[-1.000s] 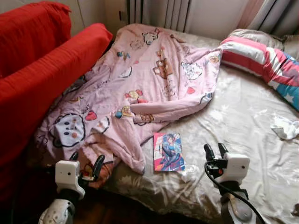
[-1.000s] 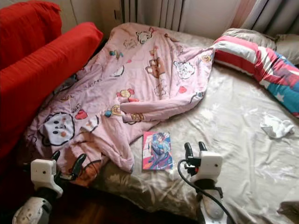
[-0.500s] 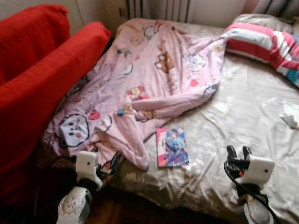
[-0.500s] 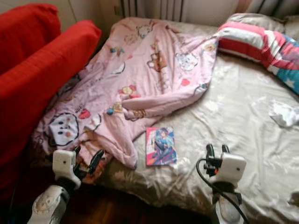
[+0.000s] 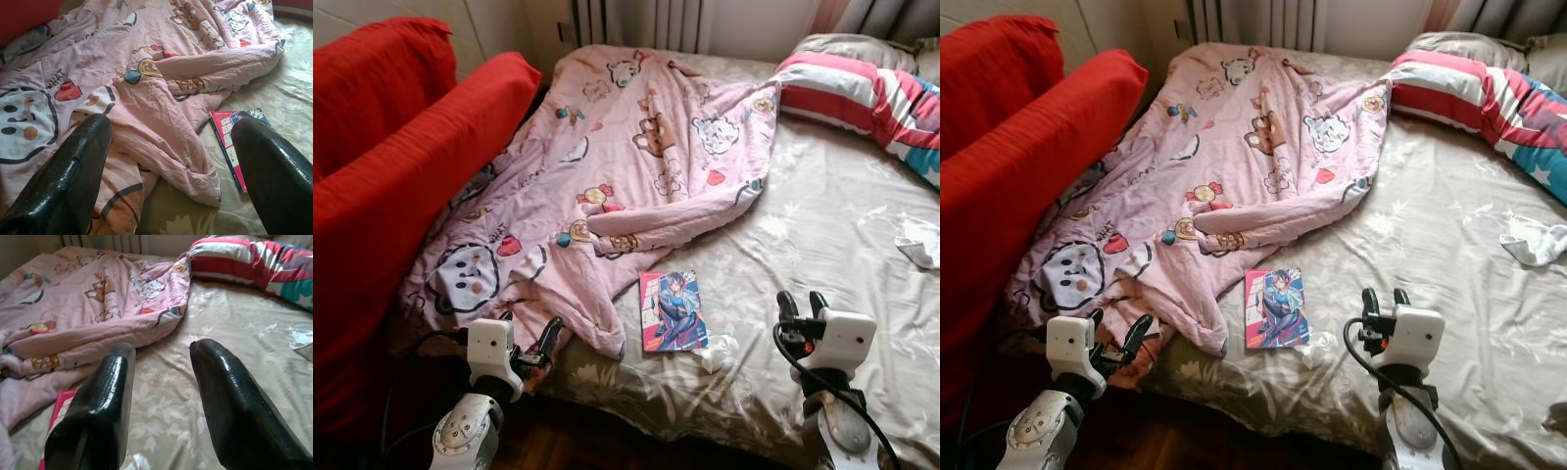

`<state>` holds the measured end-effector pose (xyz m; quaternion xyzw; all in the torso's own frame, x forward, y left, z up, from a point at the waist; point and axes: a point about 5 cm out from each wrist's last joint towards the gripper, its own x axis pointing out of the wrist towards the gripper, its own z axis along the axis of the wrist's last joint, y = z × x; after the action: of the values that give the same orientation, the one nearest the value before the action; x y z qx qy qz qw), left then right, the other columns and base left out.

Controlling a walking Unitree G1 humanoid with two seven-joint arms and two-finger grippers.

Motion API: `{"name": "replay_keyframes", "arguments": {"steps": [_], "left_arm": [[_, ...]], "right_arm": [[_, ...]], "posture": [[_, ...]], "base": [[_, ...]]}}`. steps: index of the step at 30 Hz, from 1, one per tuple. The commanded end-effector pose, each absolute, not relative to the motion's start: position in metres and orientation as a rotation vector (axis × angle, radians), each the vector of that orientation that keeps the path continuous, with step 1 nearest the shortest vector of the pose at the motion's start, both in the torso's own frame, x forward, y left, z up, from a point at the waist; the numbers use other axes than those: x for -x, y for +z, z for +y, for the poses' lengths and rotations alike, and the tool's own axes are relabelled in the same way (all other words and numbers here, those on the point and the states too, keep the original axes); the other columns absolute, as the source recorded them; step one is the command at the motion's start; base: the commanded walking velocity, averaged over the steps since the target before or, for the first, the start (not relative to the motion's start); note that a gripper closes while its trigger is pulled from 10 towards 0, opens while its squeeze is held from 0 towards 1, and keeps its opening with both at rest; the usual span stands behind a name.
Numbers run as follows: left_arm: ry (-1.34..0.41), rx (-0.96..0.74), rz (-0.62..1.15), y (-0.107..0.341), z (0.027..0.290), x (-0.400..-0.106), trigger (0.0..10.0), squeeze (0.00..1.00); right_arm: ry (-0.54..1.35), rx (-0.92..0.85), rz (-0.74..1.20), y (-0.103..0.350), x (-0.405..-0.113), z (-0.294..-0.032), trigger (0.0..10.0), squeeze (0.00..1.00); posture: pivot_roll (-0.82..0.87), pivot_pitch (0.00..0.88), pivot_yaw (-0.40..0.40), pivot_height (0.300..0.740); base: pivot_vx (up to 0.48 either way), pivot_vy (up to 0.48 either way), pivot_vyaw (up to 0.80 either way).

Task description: Clean up the room

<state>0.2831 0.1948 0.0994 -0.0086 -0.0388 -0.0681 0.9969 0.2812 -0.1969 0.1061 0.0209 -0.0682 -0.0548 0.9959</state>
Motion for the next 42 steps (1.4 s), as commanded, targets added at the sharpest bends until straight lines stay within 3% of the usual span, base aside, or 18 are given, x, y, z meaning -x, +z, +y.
{"name": "replay_keyframes", "arguments": {"steps": [1,9,21,30,35,42], "left_arm": [[-0.114,0.034,-0.065,0.096,0.199,-0.278,10.0,0.00],[-0.079,0.048,-0.086,0.101,0.201,-0.281,10.0,0.00],[-0.077,0.053,-0.106,0.105,0.196,-0.289,10.0,0.00],[-0.075,0.059,-0.110,0.104,0.194,-0.295,10.0,0.00],[-0.091,0.060,-0.106,0.102,0.193,-0.299,10.0,0.00],[-0.078,0.062,-0.102,0.100,0.193,-0.290,10.0,0.00]], "right_arm": [[-0.107,-0.046,-0.122,0.102,-0.277,-0.197,10.0,0.00],[-0.091,-0.049,-0.103,0.100,-0.280,-0.193,10.0,0.00],[-0.076,-0.044,-0.125,0.107,-0.294,-0.191,10.0,0.00],[-0.088,-0.040,-0.115,0.101,-0.298,-0.194,10.0,0.00],[-0.097,-0.041,-0.102,0.097,-0.302,-0.196,10.0,0.00],[-0.089,-0.042,-0.098,0.094,-0.293,-0.194,10.0,0.00]], "posture": [[-0.08,0.246,-0.005,0.740],[-0.07,0.284,-0.034,0.740],[-0.07,0.238,-0.032,0.740],[-0.05,0.120,-0.027,0.740],[-0.05,0.129,-0.026,0.740],[-0.05,0.207,-0.033,0.740]], "base": [[0.000,0.000,0.00],[0.000,0.000,0.00],[0.000,0.000,0.00],[0.000,0.000,0.00],[0.000,0.000,0.00],[0.000,0.000,0.00]]}}
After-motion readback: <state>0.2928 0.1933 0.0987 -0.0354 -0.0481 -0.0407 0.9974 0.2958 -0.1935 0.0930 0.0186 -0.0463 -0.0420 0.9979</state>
